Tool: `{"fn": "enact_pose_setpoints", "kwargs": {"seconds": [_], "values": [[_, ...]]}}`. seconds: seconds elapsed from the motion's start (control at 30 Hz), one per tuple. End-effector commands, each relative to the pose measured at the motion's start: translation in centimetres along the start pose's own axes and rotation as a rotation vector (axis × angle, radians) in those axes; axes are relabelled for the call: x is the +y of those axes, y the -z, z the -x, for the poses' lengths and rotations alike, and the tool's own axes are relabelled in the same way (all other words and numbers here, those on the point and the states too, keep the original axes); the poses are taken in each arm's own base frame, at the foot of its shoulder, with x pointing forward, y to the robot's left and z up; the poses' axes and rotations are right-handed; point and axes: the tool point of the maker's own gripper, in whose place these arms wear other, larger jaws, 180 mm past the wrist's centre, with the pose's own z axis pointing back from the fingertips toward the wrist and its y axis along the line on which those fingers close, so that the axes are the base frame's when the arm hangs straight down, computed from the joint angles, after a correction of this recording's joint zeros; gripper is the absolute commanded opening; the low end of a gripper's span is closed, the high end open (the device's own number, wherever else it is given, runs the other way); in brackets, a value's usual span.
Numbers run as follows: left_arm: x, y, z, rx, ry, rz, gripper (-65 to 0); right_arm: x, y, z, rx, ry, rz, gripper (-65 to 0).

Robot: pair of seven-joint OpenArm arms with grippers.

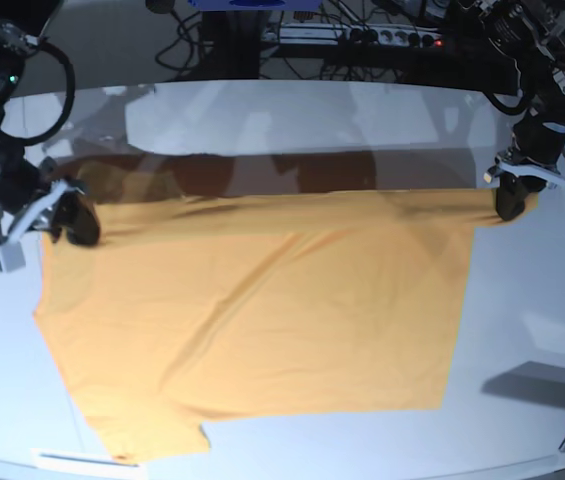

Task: Fold the T-shirt properly
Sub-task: 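Carry both held corners over the shirt toward the hem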

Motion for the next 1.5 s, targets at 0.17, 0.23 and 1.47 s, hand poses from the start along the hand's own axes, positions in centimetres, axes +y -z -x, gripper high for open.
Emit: {"fn": "enact_pose_setpoints", "kwargs": {"seconds": [0.17,0.23,1.47], "values": [[-0.2,0.4,-2.8,-0.076,0.017,0.020,-65.0,1.3,1.1,-2.6,-0.062,-0.053,-0.053,-64.7],[0.1,0.8,-2.9,-0.075,0.010,0.019,-65.0,1.3,1.4,-2.7,-0.062,-0.071,-0.043,-64.7],[1.3,10.6,-3.6,0.052,0.074,-0.043,-65.0,-3.6,8.7,-4.9,-0.033,-0.047,0.006,-64.7]]}}
